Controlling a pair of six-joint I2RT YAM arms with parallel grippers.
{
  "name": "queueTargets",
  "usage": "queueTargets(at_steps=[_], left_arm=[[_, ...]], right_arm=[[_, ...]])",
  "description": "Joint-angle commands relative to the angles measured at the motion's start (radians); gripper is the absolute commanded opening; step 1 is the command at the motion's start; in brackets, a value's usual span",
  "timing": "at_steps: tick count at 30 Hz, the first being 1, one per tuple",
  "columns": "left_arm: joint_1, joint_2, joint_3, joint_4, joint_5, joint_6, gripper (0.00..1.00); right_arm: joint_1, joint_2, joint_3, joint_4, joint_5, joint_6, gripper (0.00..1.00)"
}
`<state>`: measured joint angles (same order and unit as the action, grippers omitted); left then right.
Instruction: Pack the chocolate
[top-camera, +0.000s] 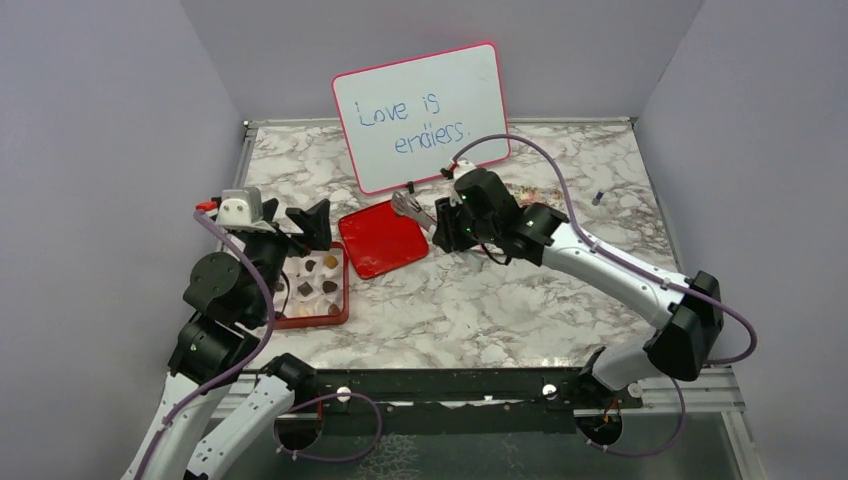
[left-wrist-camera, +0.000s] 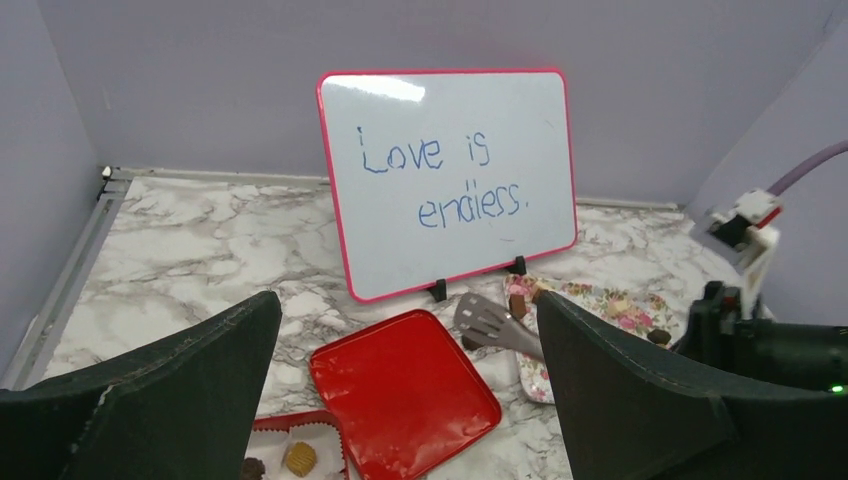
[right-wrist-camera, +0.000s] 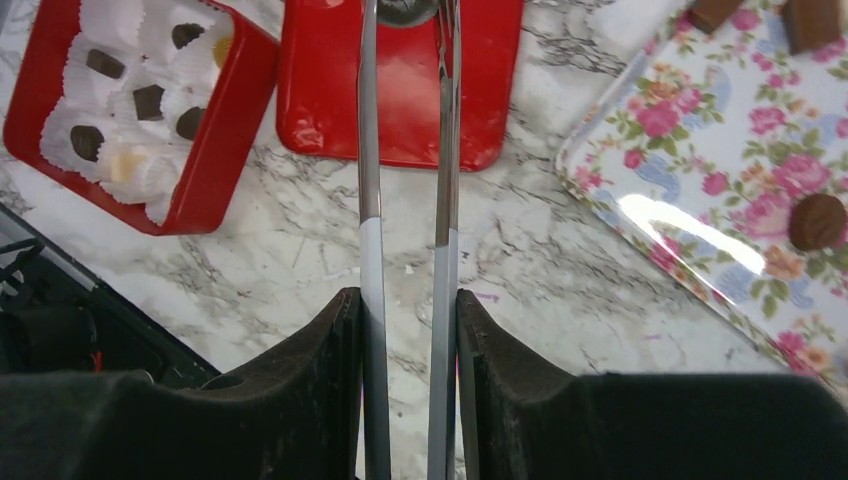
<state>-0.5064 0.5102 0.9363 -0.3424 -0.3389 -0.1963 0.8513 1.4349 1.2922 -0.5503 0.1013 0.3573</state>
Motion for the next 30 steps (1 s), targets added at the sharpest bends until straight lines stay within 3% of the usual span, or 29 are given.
queueTargets(at_steps=[1,13,20,30], left_arm=[[-0.004,-0.032,0.06,-0.02,-0.026,-0.02,0.99],[-0.004,-0.082,0.067,-0.04,0.005,-0.161,0.99],[-0.004,-0.134,0.06,-0.051,-0.014,-0.192,0.99],[-0.004,-0.18,0.047,-0.06,-0.066,-0.18,0.99]], right_arm=[[0.062,0.106,0.083,0.115,-0.086,-0.012,0.34],[0.274,0.4,0.346,0.186,-0.057,-0.072,0.35],[0.339,0.542,0.482,0.221,-0.056,-0.119,0.35],[0.38,0.759,0.726,0.129,0.006,-0.157,0.36]])
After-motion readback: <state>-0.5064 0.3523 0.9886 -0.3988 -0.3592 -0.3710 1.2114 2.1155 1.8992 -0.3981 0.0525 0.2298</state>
